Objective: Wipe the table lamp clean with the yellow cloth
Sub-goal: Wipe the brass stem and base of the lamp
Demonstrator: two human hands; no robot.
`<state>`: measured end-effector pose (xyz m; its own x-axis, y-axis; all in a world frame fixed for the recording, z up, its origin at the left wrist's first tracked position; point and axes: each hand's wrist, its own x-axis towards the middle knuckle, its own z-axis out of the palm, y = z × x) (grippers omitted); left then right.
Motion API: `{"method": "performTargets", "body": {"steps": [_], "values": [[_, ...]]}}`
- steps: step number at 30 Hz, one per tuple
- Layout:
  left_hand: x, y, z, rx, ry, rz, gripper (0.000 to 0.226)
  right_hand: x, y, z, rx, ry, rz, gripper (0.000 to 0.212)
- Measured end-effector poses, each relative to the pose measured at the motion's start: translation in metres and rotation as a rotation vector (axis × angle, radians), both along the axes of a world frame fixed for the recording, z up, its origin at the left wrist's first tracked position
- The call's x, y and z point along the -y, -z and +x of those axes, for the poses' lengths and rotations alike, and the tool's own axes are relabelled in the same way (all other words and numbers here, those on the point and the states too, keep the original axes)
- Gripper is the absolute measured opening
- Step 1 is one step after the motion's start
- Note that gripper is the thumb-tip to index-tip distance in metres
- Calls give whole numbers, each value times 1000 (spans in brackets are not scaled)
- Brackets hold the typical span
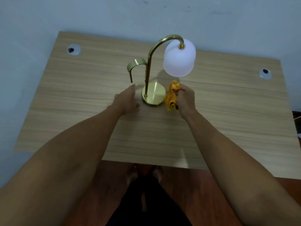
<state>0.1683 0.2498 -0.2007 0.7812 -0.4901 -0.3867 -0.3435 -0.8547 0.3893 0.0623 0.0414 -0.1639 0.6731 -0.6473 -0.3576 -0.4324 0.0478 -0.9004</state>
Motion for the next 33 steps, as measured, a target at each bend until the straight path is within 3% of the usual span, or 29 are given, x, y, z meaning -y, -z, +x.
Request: {"method": "performTargets", "body": {"steps": [5,9,11,13,15,19,21,23,26,29,31,33], "values": [[14,2,-6,-3,72,-109,57,-5,22,14,-103,-306,-318,34],[22,3,-8,40,39,-122,45,-27,43,14,-106,-678,-667,38],[23,1,-7,55,24,-117,44,-37,48,6,-96,-689,-818,34],[24,-1,-5,54,34,-89,44,-45,48,-3,-45,-669,-845,27],[23,-5,-4,38,69,-62,45,-56,43,-10,-64,-718,-725,27],[11,-11,-2,-10,76,-34,44,-66,22,-13,-141,-591,11,29],[4,-13,-5,-34,-73,-167,40,-60,16,-17,-164,-474,294,38],[-3,-23,-15,-161,-324,-388,29,-55,1,-24,-113,-366,433,37],[-7,-47,-31,-564,-587,-648,26,-49,-10,-30,-67,-230,654,32],[-11,-64,-45,-874,-601,-717,43,-48,-20,-36,-42,-166,728,37],[-15,-71,-51,-907,-568,-720,50,-50,-28,-39,-17,-135,757,36],[-18,-80,-58,-886,-516,-692,35,-53,-36,-41,15,-96,745,34]]}}
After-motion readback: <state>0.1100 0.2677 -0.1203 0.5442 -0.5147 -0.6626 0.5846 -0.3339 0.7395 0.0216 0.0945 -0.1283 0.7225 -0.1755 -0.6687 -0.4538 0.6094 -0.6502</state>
